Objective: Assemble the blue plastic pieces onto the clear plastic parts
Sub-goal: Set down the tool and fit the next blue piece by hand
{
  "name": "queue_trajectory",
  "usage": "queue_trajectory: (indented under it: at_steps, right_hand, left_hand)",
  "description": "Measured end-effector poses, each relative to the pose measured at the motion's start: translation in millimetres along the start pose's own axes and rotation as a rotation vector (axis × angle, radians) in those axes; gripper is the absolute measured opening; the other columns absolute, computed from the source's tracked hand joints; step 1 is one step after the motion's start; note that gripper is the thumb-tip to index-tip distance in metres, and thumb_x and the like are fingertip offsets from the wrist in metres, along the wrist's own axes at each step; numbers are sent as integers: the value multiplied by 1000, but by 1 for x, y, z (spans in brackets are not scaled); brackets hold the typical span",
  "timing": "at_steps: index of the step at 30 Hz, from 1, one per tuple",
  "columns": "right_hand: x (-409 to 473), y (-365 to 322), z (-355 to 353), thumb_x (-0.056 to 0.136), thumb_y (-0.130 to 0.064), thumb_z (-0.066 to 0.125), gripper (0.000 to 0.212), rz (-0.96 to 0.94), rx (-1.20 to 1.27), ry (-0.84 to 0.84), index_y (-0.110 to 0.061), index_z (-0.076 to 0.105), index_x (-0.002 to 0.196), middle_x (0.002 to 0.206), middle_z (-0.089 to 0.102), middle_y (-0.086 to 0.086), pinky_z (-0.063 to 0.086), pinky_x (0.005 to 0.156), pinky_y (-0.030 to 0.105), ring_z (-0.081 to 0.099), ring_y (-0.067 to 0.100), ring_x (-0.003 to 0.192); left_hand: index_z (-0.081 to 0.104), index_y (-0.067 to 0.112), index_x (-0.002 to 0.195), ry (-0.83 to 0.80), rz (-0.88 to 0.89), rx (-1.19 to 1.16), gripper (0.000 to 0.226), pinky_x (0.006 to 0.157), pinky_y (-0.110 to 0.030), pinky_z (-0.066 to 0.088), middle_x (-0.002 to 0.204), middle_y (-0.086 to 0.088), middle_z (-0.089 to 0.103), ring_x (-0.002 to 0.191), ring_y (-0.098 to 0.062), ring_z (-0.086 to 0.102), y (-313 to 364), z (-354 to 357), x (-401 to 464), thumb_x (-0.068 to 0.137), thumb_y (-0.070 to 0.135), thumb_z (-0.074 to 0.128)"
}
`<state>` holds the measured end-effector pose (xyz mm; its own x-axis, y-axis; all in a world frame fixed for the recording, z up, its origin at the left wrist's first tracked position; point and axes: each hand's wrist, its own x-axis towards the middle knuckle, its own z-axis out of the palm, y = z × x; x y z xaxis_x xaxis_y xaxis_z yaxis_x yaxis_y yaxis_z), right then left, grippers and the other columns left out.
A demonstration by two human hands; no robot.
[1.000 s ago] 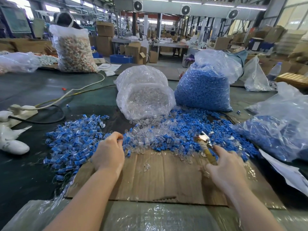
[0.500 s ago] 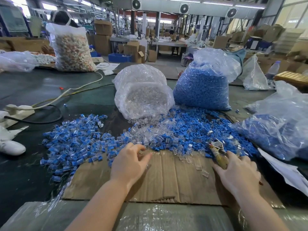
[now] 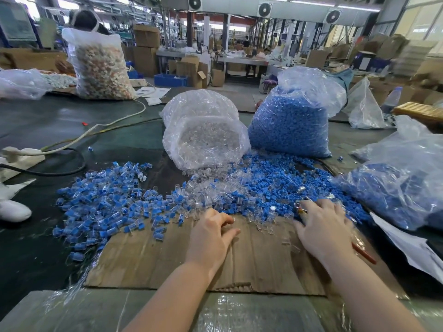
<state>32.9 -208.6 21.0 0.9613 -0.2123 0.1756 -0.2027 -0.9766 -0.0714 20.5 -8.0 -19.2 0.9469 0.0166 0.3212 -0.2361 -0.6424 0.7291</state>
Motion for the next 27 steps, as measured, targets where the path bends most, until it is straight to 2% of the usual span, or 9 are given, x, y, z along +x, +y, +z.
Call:
queue_trajectory:
  at_steps: [3, 5, 7, 9, 15, 18, 20, 23, 27]
  right_hand:
    - [9, -14, 6, 93, -36, 50, 36, -67, 34, 9, -29, 48, 128, 131, 43, 3, 29, 104, 47, 36, 25, 124]
    - [15, -20, 10, 95, -29, 48, 32, -78, 39, 9, -31, 51, 126, 128, 43, 3, 28, 103, 49, 36, 25, 122]
    - [19, -24, 14, 95, -24, 48, 29, -69, 21, 14, -33, 56, 120, 124, 42, 3, 28, 102, 50, 36, 26, 118]
    - [23, -26, 16, 93, -22, 49, 26, -63, -21, 16, -35, 60, 113, 121, 42, 2, 27, 101, 51, 35, 25, 116]
    - [26, -29, 21, 88, -18, 55, 23, -70, -63, 52, -36, 66, 98, 111, 46, -3, 23, 100, 49, 34, 24, 111]
    - [26, -27, 21, 89, -21, 56, 16, -75, 5, 124, -31, 68, 94, 108, 52, -4, 26, 96, 44, 37, 22, 107]
    - [24, -26, 19, 89, -25, 58, 10, -102, 107, 185, -23, 67, 94, 103, 59, -3, 31, 89, 36, 43, 19, 100]
    - [13, -33, 15, 85, -20, 65, 6, -152, 343, 240, -14, 65, 86, 87, 65, 1, 33, 72, 26, 44, 13, 80]
    - [-8, -51, 16, 80, -15, 72, 7, -195, 549, 211, -13, 66, 79, 73, 59, -4, 39, 70, 26, 52, 14, 73]
  left_hand:
    - [64, 18, 102, -10, -8, -5, 23, 74, -1, 40, 89, 12, 51, 75, 6, 48, -2, 1, -4, 80, 25, 68]
    - [57, 24, 87, -4, -23, -21, 15, 73, -1, 40, 84, 14, 51, 73, 5, 49, -1, 0, -5, 78, 24, 69]
    - [48, 28, 76, 0, -31, -29, 22, 73, -4, 41, 80, 14, 52, 72, 2, 50, -1, 0, -5, 78, 24, 70]
    - [47, 29, 73, -8, -20, 2, 24, 73, -4, 41, 78, 15, 51, 71, 2, 49, -2, 0, -6, 77, 26, 70]
    - [60, 23, 86, -7, 21, -16, 13, 75, -9, 46, 85, 12, 54, 75, 1, 54, -3, 2, -6, 79, 29, 69]
    - [64, 17, 95, 5, 32, -27, 10, 76, -7, 46, 92, 10, 56, 79, 1, 55, -5, 2, -5, 85, 14, 63]
    - [66, 15, 99, 23, 31, -38, 16, 76, -2, 42, 93, 12, 54, 80, 4, 53, -6, 2, -4, 87, 8, 60]
    - [67, 15, 99, 30, 43, -35, 16, 76, 4, 36, 89, 18, 51, 79, 9, 49, -5, 0, -4, 87, 7, 60]
    - [67, 18, 99, 42, 26, -59, 18, 74, 5, 34, 84, 22, 51, 78, 13, 48, -4, -3, -5, 84, 9, 64]
